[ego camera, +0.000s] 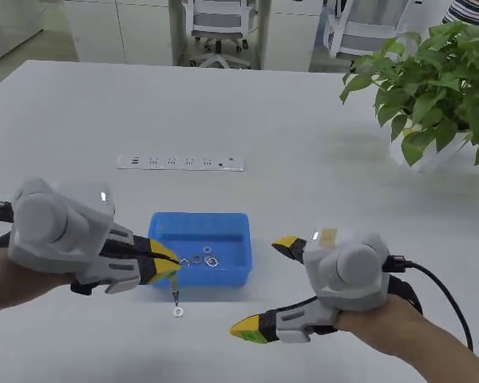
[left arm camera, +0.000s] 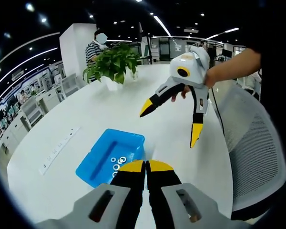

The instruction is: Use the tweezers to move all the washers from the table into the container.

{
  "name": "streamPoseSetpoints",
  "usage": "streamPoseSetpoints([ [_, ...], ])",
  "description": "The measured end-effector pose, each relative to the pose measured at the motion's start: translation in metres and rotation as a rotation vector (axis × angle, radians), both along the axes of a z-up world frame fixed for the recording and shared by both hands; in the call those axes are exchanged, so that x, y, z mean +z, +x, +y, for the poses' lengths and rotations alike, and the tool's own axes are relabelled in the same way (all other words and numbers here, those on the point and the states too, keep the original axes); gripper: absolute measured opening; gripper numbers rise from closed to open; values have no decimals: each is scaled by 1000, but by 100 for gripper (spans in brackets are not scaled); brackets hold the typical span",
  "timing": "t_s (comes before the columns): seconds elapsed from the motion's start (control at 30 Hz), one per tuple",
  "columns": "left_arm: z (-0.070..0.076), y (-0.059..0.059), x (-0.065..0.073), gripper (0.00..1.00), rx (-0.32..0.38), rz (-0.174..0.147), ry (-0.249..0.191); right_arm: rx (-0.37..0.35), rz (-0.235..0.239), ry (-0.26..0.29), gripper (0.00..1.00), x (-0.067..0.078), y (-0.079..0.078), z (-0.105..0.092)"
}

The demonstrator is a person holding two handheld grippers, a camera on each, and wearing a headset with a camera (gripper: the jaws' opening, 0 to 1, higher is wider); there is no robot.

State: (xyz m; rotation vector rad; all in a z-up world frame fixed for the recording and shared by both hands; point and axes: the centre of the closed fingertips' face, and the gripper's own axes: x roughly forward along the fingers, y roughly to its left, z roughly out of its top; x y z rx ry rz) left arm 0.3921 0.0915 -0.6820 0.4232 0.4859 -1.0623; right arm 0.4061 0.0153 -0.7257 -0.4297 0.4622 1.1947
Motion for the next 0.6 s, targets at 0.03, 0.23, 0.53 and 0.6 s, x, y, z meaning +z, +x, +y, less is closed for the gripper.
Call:
streamPoseSetpoints([
  [0.03,0,0,-1,4,3,2,-2,0,3,0,91,0,-1,0],
  [0.23,1,2,-4,5,14,8,-5,-1,10,6,93,0,-2,1],
  [0.53,0,2,-9,5,11,18,-3,-2,23,-5,94,-5,-4,-1],
  [0.6,-1,2,-10,5,12,21,-6,-1,25,-8,93,-6,-5,-1],
])
